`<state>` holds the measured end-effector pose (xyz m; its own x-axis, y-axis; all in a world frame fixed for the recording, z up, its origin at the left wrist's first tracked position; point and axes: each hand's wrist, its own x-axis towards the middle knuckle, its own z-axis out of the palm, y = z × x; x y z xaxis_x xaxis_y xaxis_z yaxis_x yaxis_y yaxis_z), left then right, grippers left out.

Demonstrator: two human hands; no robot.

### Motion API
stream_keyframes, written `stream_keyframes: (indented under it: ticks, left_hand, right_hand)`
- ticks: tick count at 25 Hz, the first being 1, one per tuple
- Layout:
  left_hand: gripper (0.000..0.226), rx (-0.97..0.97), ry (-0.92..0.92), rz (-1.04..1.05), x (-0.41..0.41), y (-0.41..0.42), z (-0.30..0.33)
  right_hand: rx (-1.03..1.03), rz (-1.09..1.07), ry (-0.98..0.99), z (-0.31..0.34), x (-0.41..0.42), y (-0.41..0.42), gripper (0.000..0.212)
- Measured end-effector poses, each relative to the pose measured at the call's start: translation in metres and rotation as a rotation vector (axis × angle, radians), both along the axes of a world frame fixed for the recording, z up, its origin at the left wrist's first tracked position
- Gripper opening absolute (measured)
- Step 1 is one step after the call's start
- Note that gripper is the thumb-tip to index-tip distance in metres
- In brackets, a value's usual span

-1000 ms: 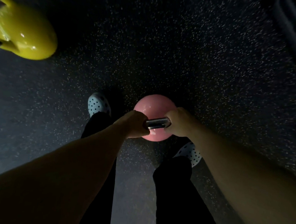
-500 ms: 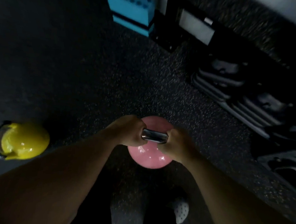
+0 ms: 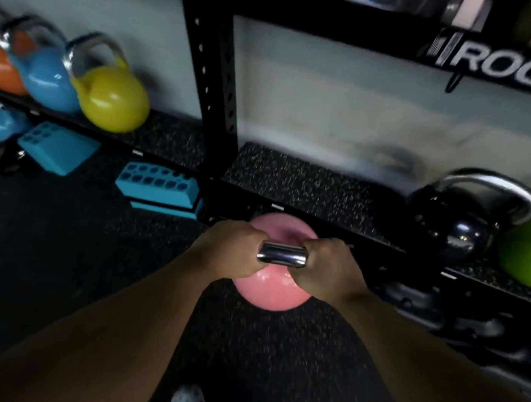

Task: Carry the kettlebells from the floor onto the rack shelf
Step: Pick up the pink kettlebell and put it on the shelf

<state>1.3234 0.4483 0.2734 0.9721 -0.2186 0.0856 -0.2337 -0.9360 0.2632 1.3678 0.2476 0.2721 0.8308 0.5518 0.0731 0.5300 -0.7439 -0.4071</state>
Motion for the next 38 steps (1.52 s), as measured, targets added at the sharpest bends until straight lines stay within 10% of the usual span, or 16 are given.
stream_keyframes:
  ticks: [11, 38]
  left_hand:
    - [0.021, 0.175, -0.246, -0.119, 0.200, 0.063, 0.030]
    - [0.023, -0.143, -0.026, -0.019, 0.340, 0.065, 0.014]
  right_hand:
    - [0.102, -0.299, -0.198, 0.023, 0.157, 0.072, 0.005]
    - [0.165, -0.507, -0.086, 0.011, 0.279, 0.094, 0.005]
